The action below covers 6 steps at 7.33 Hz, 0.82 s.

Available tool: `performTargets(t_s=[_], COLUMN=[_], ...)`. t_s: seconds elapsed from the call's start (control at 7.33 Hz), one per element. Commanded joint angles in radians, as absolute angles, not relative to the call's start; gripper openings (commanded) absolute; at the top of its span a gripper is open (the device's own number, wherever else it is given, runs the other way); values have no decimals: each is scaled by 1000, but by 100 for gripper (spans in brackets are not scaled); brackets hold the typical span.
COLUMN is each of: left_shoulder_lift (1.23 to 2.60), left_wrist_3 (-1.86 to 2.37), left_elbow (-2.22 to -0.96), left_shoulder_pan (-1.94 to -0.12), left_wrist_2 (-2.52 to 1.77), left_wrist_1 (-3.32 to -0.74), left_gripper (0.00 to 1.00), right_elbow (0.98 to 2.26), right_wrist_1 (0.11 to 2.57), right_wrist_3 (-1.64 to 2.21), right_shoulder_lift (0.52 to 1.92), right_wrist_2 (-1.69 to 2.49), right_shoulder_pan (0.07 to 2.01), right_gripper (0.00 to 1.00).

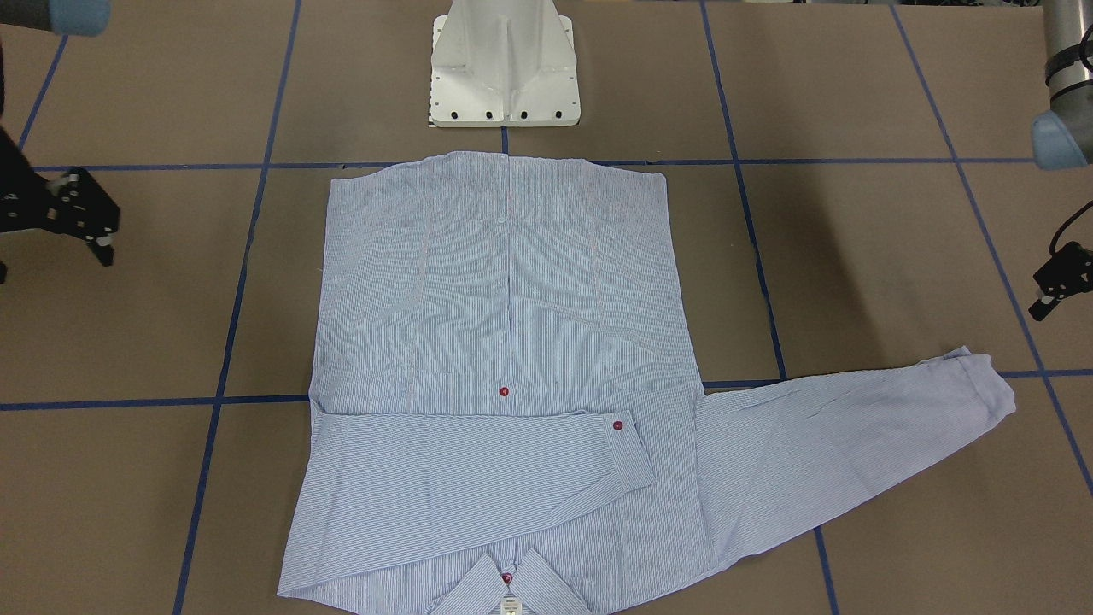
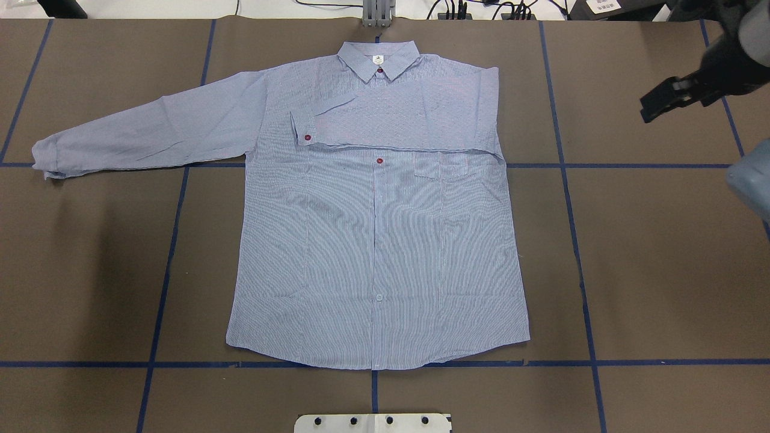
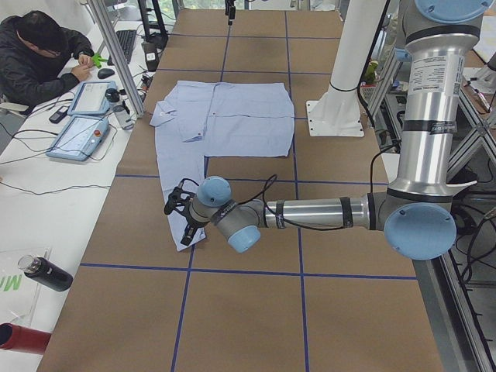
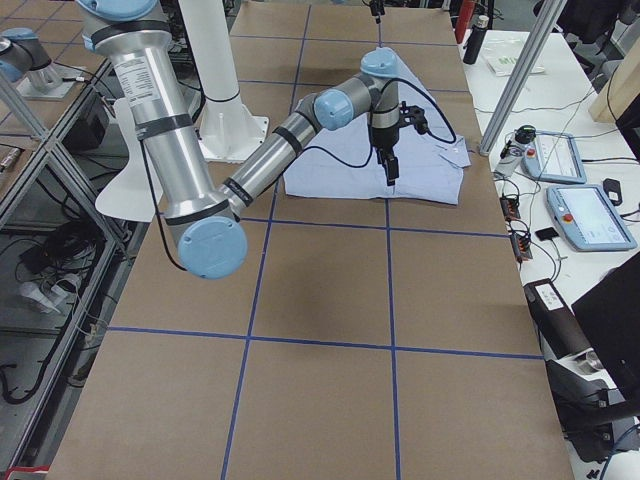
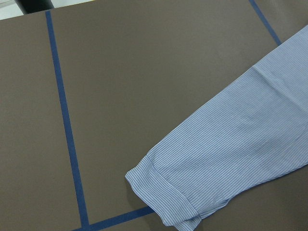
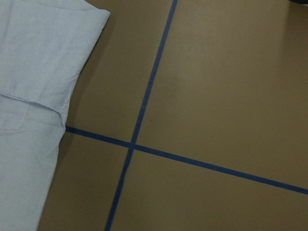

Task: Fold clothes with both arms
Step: 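Release the sleeve on the shirt front and withdraw the right gripper, then lower the left gripper to the cuff of the other sleeve and grasp it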

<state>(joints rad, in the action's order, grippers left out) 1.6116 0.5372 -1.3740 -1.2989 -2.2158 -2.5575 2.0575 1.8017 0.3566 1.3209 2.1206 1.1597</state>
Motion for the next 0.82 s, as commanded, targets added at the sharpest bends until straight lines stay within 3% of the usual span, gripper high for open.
performTargets(t_s=[0.0, 0.68], left_shoulder_lift=[1643, 1701], left_wrist_3=[688, 710], left_elbow=[-1281, -1146], left_shoulder_pan=[-1221, -1141], left_wrist_2=[-2149, -2141], left_wrist_1=[-2680, -2774], left_gripper=[100, 100], right_elbow=[2072, 2063], right_wrist_1=[1764, 1695], right_wrist_3=[197, 207], right_shoulder_lift=[1458, 1497], right_wrist_2=[2178, 2187], right_shoulder_pan=[1264, 1264], right_gripper=[100, 100])
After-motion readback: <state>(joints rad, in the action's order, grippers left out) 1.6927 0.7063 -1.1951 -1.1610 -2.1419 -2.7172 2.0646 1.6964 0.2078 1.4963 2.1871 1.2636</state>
